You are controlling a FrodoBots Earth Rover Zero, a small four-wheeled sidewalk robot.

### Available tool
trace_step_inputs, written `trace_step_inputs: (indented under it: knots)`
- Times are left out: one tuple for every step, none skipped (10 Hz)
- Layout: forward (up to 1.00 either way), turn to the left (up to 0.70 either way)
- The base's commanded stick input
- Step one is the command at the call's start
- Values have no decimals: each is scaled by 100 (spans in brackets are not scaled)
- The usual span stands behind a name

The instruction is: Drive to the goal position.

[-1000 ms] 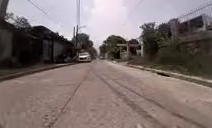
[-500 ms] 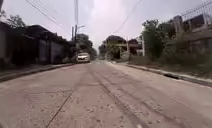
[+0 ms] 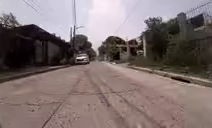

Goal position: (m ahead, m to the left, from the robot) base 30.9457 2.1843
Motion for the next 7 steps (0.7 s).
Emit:
trace_step_inputs:
  knots:
    - [100,3]
    - [100,3]
    - [100,3]
    - [100,3]
    - [100,3]
    - [100,3]
    - [100,3]
